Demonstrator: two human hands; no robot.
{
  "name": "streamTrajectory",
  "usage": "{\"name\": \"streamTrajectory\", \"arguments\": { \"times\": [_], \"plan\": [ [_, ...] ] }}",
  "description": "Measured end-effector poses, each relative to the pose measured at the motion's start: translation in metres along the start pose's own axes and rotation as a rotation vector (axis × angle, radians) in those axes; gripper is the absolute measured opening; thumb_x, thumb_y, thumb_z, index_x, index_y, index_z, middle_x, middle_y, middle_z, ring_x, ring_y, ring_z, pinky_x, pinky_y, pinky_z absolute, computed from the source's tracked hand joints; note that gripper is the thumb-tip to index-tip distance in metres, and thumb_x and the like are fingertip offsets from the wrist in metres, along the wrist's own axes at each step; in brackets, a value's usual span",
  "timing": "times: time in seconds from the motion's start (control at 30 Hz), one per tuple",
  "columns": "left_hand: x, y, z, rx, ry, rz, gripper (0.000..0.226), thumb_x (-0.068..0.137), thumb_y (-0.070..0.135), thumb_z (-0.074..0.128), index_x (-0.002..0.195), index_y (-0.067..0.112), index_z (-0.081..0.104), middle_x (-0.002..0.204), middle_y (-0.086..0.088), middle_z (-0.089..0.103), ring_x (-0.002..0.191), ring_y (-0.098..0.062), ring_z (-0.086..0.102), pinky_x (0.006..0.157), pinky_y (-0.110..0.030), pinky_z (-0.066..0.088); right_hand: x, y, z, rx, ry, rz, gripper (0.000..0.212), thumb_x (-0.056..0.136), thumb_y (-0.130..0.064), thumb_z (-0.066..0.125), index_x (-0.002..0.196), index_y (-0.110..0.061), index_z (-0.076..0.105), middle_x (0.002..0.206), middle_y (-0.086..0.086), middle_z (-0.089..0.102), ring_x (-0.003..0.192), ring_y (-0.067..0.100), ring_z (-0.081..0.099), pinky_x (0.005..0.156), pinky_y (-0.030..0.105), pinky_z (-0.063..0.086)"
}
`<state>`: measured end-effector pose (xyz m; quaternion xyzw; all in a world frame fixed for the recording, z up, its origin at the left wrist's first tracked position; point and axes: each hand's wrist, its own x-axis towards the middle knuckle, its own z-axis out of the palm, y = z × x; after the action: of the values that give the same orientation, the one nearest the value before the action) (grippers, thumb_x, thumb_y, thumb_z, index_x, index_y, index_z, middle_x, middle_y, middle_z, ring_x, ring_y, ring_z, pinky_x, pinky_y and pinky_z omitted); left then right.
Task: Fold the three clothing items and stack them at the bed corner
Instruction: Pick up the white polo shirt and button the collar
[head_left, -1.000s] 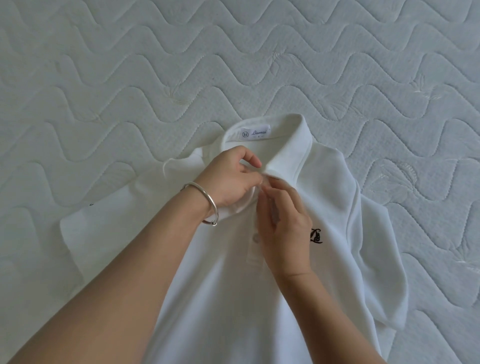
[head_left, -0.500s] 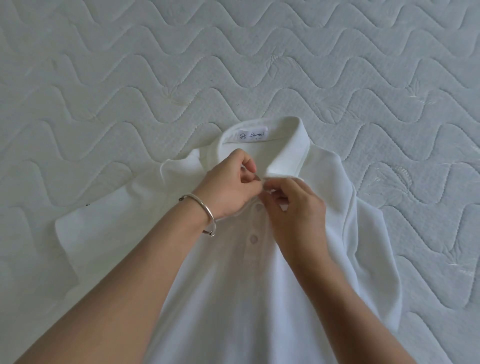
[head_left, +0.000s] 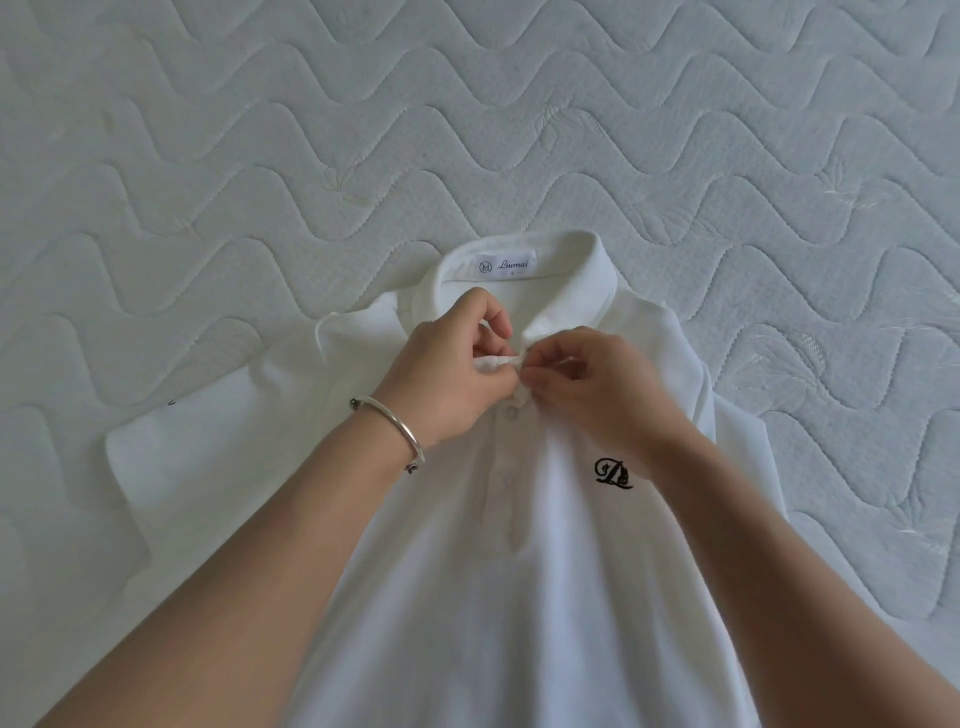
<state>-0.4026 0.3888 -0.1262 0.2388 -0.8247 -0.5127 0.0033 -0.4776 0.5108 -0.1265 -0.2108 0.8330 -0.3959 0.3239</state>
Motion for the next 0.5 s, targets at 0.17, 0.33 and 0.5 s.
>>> {"name": "streamTrajectory", "arguments": {
  "times": [0.17,0.33,0.5],
  "plan": [
    [-0.013,0.0,0.011,0.609,0.406,0.37,0.012,0.063,0.017,0.065,0.072,0.014,0.058,0.078,-0.006,0.056,0.078,-0.022,0.043,0.066,-0.031,0.032,0.0,-0.001,0.011,0.093,0.084,0.056,0.009,0.084,-0.013,0.062,0.078,-0.019,0.065,0.064,-0.009,0.057,0.049,-0.005,0.048,0.05,0.007,0.034],
    [-0.038,-0.007,0.026,0.654,0.346,0.174,0.028,0.078,0.033,0.049,0.063,0.013,0.062,0.059,-0.005,0.057,0.058,-0.029,0.056,0.052,-0.03,0.04,-0.006,-0.002,0.018,0.239,0.207,0.108,0.023,0.084,-0.013,0.063,0.066,-0.027,0.06,0.063,-0.016,0.056,0.05,-0.009,0.048,0.059,0.011,0.04],
    [-0.029,0.006,0.034,0.226,0.413,-0.115,0.017,0.084,0.027,0.061,0.083,0.012,0.068,0.08,-0.006,0.068,0.076,-0.025,0.062,0.069,-0.036,0.05,-0.01,-0.005,0.036,0.311,0.338,0.16,0.012,0.084,-0.015,0.064,0.076,-0.024,0.063,0.082,0.0,0.066,0.069,0.004,0.057,0.073,0.022,0.049]
  ]
}}
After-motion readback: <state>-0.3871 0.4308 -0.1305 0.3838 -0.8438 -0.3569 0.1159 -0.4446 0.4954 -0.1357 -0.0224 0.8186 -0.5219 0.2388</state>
